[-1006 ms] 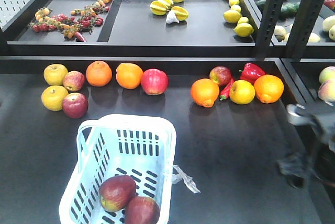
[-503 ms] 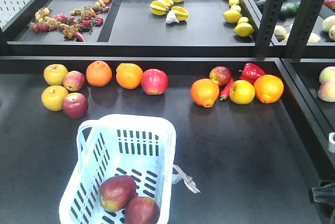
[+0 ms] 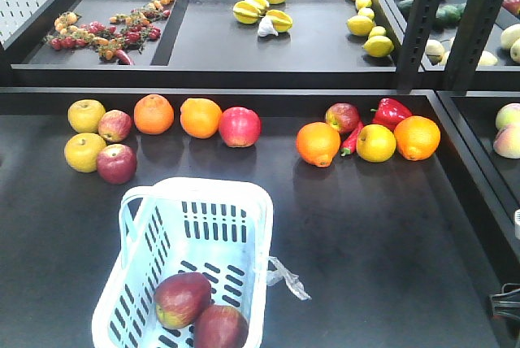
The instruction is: Pick three apples into basket with both arms
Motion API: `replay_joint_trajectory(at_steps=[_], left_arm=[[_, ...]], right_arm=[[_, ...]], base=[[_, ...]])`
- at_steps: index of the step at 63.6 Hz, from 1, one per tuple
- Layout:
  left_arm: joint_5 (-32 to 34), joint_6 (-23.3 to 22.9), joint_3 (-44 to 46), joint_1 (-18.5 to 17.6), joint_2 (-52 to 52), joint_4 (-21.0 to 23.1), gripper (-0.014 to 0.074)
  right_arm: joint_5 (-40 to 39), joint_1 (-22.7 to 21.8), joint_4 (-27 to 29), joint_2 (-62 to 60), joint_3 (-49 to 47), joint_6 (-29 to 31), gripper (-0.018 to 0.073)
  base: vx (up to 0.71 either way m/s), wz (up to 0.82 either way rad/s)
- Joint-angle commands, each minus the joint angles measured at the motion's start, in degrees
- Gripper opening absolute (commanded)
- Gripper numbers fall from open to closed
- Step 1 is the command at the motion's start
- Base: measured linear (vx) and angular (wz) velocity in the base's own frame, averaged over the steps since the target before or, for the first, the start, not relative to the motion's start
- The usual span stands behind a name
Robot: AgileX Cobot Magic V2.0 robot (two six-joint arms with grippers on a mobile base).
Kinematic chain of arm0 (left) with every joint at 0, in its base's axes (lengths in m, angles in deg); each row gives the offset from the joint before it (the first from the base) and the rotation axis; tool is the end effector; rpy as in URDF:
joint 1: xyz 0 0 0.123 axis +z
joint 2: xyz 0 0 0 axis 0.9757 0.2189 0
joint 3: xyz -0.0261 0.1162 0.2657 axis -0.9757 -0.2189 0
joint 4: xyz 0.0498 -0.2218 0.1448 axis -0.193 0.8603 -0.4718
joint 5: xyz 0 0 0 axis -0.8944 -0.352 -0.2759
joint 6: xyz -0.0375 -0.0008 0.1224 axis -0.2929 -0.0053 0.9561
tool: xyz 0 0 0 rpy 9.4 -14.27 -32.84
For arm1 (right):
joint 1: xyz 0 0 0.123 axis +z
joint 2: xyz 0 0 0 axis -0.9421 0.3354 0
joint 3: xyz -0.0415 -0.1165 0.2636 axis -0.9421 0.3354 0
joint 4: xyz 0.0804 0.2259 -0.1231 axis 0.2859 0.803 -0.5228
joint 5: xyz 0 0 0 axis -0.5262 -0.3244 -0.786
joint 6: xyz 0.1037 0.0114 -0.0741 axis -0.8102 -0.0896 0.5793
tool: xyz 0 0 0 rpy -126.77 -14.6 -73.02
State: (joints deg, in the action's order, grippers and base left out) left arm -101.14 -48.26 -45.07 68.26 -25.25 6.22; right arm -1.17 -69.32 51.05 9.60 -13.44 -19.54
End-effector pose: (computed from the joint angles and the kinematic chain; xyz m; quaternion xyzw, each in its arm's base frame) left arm 0.1568 -0.0098 0.3163 0.0308 0.8454 0.0049 0.5332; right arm 0.1958 -0.0242 0.1746 0.0592 0.9868 -0.1020 0.1106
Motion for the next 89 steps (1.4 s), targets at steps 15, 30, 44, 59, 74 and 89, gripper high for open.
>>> replay_joint_trajectory(at_steps=[15,30,44,59,74,89], left_arm=[[3.49,-0.54,1.44,-0.06,0.19,-0.48,0.0587],[3.49,-0.54,1.44,-0.06,0.19,-0.48,0.0587],[3.49,-0.54,1.44,-0.06,0.19,-0.48,0.0587],[3.49,-0.54,1.44,-0.06,0.19,-0.48,0.0587],[3.49,-0.54,1.44,-0.06,0.19,-0.48,0.0587],[3.49,-0.54,1.44,-0.06,0.19,-0.48,0.0587]], right_arm=[[-2.51,-0.48,-1.76,4.91,-1.27,-0.38,0.0582],[-2.33,-0.48,-1.83,8.14,-1.27,-0.38,0.0582],[-0.82,-0.48,-2.69,10.49,-1.27,-0.38,0.0582],[-0.71,-0.48,-2.7,12.87,-1.27,-0.38,0.0582],[-1.33,-0.48,-2.7,17.5,-1.27,0.04,0.0582],[-1.76,-0.48,-3.54,22.2,-1.27,0.27,0.0582]], base=[[0.0,0.0],[0.0,0.0],[0.0,0.0],[0.0,0.0],[0.0,0.0],[0.0,0.0]])
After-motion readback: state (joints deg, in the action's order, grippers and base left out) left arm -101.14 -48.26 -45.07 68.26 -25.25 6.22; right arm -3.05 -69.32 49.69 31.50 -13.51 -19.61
